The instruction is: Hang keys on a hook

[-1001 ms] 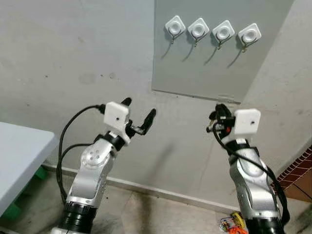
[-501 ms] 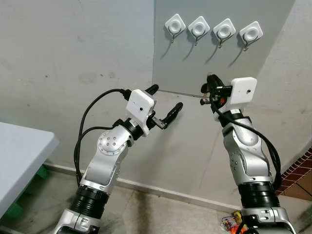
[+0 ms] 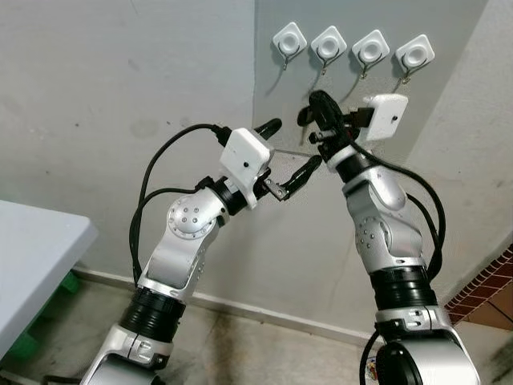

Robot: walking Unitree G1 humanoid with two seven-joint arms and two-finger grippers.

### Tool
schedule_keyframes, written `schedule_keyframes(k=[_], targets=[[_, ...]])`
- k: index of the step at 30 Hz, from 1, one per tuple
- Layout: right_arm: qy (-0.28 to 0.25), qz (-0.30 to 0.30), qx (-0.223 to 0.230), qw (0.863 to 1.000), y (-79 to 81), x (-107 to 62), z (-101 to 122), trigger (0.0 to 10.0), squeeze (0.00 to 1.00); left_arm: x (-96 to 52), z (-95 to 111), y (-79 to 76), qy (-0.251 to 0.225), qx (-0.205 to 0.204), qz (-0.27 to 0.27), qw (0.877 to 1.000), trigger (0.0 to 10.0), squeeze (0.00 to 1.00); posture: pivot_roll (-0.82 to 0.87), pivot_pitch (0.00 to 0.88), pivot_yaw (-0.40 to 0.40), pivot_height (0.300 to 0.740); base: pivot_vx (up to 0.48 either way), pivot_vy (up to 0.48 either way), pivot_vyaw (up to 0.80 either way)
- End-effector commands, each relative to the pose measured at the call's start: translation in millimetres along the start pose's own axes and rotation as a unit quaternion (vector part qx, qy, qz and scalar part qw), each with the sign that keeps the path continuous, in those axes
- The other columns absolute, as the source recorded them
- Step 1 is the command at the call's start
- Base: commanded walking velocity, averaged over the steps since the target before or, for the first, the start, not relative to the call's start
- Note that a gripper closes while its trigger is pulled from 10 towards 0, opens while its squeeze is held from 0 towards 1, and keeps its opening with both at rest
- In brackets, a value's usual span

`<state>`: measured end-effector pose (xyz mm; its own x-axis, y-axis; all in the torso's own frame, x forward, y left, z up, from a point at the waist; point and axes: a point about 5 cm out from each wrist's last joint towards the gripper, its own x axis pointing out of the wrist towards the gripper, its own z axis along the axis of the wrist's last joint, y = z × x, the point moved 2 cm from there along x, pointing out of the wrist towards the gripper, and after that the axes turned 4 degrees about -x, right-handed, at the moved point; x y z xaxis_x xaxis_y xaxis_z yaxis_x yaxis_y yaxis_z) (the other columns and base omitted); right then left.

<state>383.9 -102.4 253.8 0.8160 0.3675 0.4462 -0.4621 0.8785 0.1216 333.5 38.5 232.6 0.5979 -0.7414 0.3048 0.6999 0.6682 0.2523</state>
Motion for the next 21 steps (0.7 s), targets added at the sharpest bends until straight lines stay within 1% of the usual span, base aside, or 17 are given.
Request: schedule_keyframes(k=[1,2,6,7,8,10,12,16,21], targets=[[-0.013,0.002,0.013,1.0,0.3,5.9,5.9,10.0,0.0,1.3,3.4,5.2,-0.004,0.006,0.001,1.0,10.0,0.0,-0.06,0.0,0.001,0.74,0.0,0.0,0.0],[-0.018,0.0,0.021,1.0,-1.0,9.5,8.1,10.0,0.0,1.9,4.4,7.5,-0.005,0.007,0.004,1.0,10.0,0.0,-0.06,0.0,0.0,0.74,0.0,0.0,0.0],[-0.023,-0.003,0.029,0.999,-2.9,14.8,10.4,10.0,0.0,3.1,6.1,10.0,-0.007,0.008,0.008,1.0,10.0,0.0,-0.06,0.0,0.0,0.74,0.0,0.0,0.0],[-0.029,-0.01,0.04,0.999,-5.3,17.9,12.5,10.0,0.0,3.2,6.9,11.3,-0.008,0.008,0.01,1.0,10.0,0.0,-0.06,0.0,0.0,0.74,0.0,0.0,0.0],[-0.029,-0.01,0.04,0.999,-5.3,17.9,12.5,10.0,0.0,3.2,6.9,11.3,-0.008,0.008,0.01,1.0,10.0,0.0,-0.06,0.0,0.0,0.74,0.0,0.0,0.0],[-0.035,-0.022,0.061,0.997,-8.8,21.2,14.2,10.0,0.0,3.0,7.2,13.0,-0.009,0.007,0.013,1.0,10.0,0.0,-0.06,0.0,-0.001,0.74,0.0,0.0,0.0],[-0.036,-0.025,0.066,0.997,-9.6,21.9,14.5,10.0,0.0,2.9,7.2,13.4,-0.01,0.007,0.014,1.0,10.0,0.0,-0.06,0.0,-0.001,0.74,0.0,0.0,0.0],[-0.037,-0.038,0.1,0.994,-13.6,25.8,13.4,10.0,0.0,2.7,7.4,14.1,-0.01,0.007,0.015,1.0,10.0,0.0,-0.06,0.0,0.0,0.74,0.0,0.0,0.0],[-0.032,-0.06,0.171,0.983,-18.7,29.9,8.4,10.0,0.0,3.5,9.3,14.5,-0.012,0.008,0.015,1.0,10.0,0.0,-0.05,0.0,0.001,0.74,0.0,0.0,0.0]])
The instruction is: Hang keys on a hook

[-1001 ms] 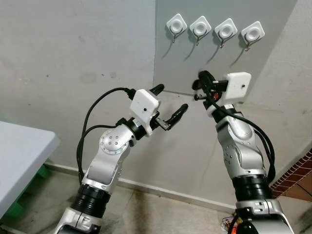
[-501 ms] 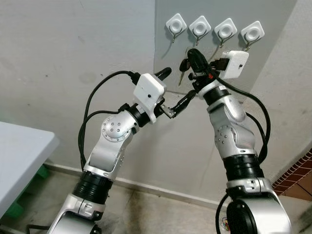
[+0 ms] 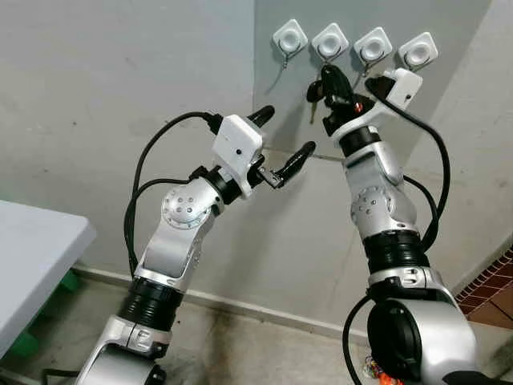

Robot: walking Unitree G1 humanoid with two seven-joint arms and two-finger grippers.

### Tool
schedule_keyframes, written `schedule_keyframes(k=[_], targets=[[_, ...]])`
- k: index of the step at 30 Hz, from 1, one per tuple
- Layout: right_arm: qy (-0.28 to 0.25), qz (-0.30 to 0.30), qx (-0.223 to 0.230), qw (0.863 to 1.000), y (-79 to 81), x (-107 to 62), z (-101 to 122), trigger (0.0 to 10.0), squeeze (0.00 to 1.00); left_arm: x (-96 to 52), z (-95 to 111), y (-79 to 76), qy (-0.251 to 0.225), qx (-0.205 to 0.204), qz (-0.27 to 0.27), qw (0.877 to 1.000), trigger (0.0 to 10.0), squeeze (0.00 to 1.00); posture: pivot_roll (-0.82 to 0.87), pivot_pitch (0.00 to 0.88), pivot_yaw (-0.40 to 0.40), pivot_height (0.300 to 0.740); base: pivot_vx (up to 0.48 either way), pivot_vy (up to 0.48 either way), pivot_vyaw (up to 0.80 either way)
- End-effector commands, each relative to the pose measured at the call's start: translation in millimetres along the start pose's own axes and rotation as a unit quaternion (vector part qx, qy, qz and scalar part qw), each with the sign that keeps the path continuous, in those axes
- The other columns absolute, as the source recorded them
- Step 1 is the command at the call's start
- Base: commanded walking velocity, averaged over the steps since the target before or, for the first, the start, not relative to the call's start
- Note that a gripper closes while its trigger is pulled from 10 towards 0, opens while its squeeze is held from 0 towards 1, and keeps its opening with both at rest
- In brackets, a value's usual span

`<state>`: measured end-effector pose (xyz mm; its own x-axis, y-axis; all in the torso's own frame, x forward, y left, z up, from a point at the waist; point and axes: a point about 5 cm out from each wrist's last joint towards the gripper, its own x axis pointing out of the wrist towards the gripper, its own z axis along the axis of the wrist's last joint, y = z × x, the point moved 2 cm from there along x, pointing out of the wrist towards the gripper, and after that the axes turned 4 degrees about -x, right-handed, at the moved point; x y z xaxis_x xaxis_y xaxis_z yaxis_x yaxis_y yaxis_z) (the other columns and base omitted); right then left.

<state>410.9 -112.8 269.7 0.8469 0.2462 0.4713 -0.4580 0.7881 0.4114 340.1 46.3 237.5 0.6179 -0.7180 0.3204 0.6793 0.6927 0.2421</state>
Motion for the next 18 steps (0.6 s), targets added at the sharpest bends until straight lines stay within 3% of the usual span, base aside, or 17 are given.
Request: schedule_keyframes(k=[1,12,17,18], targets=[[0.002,-0.006,0.03,1.0,1.5,4.4,-0.2,10.0,0.0,4.0,6.9,3.3,-0.008,0.007,-0.002,1.0,10.0,0.0,-0.05,0.0,0.001,0.74,0.0,0.0,0.0],[0.021,-0.045,0.092,0.995,-7.4,5.9,-13.0,10.0,0.0,3.6,8.5,3.4,-0.012,0.007,0.004,1.0,10.0,0.0,-0.05,0.0,-0.006,0.74,0.0,0.0,0.0],[0.028,-0.039,0.077,0.996,-7.7,0.1,-21.4,10.0,0.0,3.2,8.5,5.8,-0.012,0.006,0.01,1.0,10.0,0.0,-0.04,0.0,-0.007,0.74,0.0,0.0,0.0],[0.026,-0.035,0.073,0.996,-7.4,-1.5,-22.4,10.0,0.53,2.9,8.2,6.0,-0.012,0.006,0.011,1.0,10.0,0.0,-0.04,0.0,-0.007,0.74,0.0,0.0,0.0]])
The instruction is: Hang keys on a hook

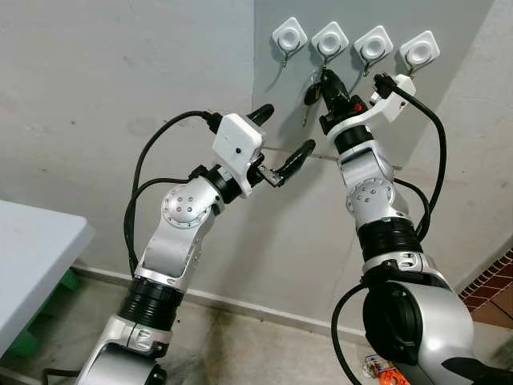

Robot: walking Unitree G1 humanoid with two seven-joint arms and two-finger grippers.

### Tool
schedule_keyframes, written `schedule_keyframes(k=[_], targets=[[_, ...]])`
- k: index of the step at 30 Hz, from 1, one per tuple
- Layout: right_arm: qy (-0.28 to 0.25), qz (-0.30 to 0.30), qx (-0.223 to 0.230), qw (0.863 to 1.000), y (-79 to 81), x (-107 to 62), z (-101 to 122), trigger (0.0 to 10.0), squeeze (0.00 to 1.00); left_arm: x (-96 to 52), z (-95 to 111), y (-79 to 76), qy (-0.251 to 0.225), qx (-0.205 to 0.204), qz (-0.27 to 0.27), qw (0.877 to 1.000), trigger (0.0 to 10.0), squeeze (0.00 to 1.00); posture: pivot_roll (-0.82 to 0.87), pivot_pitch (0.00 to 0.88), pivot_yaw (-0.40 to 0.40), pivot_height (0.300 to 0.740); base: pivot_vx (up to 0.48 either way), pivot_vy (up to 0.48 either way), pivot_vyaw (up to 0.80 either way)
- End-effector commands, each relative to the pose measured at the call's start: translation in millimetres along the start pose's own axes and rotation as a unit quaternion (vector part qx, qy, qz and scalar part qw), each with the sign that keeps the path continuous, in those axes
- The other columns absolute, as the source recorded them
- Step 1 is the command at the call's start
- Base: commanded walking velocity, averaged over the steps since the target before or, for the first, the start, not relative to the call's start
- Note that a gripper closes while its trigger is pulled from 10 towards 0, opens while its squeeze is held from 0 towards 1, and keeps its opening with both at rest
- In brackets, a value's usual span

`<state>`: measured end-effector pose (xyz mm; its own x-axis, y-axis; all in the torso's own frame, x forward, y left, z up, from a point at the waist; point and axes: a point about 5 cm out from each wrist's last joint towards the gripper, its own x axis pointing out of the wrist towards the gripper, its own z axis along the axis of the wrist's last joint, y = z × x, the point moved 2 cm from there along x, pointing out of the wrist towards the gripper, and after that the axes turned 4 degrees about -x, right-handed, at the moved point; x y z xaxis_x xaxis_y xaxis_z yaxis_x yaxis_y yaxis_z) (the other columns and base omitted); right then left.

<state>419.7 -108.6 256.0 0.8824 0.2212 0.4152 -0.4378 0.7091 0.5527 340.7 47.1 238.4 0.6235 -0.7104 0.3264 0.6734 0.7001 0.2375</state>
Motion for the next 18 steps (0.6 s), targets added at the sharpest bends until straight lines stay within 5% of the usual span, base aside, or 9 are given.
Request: schedule_keyframes(k=[1,10,18], targets=[[0.006,-0.001,-0.003,1.0,-2.3,-4.3,-7.3,10.0,1.0,2.7,7.2,4.8,-0.01,0.007,0.006,1.0,10.0,0.0,-0.04,0.0,-0.007,0.74,0.0,0.0,0.0],[-0.022,0.009,0.01,1.0,-13.5,-27.0,-12.6,10.0,1.0,-2.6,2.0,7.7,-0.008,-0.01,0.04,0.999,10.0,0.0,-0.05,0.0,-0.007,0.74,0.0,0.0,0.0],[-0.001,0.012,-0.057,0.998,-27.6,-58.7,-28.2,10.0,1.0,-20.8,-17.6,18.3,0.007,-0.049,0.116,0.992,10.0,0.0,-0.05,0.0,-0.012,0.74,0.0,0.0,0.0]])
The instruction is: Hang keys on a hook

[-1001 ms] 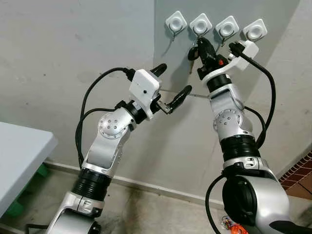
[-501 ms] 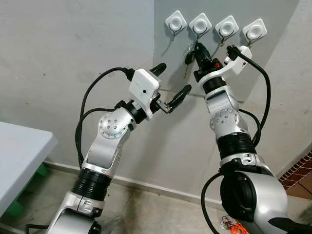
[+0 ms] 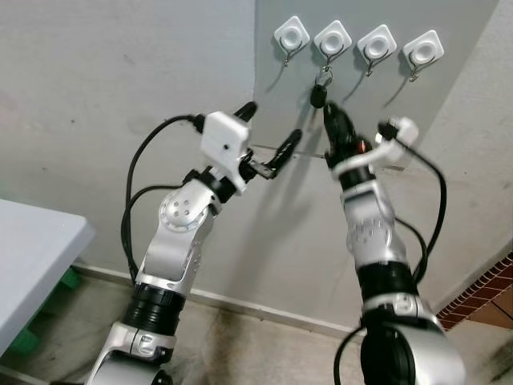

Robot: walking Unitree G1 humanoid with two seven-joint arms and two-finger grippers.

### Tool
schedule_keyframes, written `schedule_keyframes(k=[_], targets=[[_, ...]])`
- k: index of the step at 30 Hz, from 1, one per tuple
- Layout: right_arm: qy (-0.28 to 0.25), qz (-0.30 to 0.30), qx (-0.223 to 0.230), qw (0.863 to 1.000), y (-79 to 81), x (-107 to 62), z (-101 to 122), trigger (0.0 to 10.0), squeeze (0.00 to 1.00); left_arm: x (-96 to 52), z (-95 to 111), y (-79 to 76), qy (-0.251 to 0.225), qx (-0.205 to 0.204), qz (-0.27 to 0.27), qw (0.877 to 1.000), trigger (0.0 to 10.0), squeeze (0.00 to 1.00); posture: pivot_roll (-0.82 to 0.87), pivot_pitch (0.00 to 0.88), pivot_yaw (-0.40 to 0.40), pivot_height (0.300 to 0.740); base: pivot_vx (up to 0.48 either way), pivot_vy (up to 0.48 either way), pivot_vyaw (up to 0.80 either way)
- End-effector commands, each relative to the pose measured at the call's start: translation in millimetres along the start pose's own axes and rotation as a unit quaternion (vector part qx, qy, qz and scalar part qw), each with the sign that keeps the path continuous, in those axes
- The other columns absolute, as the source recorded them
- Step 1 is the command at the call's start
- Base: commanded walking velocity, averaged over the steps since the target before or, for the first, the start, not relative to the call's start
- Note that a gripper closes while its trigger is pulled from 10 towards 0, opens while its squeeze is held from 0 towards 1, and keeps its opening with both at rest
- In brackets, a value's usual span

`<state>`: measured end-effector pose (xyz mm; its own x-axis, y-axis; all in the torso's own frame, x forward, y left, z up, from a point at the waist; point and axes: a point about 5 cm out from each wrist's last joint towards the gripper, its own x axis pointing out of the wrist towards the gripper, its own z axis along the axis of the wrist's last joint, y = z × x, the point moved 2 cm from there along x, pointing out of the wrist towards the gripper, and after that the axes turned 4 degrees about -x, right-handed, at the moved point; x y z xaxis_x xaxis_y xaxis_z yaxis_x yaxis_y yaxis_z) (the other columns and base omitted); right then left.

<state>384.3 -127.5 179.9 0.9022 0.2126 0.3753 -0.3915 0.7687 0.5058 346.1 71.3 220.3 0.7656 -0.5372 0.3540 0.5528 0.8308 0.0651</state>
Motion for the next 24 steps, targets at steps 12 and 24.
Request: schedule_keyframes(k=[12,24], targets=[[0.118,-0.08,-0.128,0.982,-53.2,-76.6,-50.1,10.0,1.0,-78.3,-101.0,46.5,0.155,-0.052,0.175,0.971,10.0,0.0,-0.05,0.0,-0.01,0.74,0.0,0.0,0.0],[0.323,-0.168,-0.208,0.908,-98.1,-173.9,-107.2,10.0,0.0,-152.3,-178.8,38.3,0.331,-0.061,0.237,0.912,10.0,0.0,-0.05,0.0,0.003,0.74,0.0,0.0,0.0]])
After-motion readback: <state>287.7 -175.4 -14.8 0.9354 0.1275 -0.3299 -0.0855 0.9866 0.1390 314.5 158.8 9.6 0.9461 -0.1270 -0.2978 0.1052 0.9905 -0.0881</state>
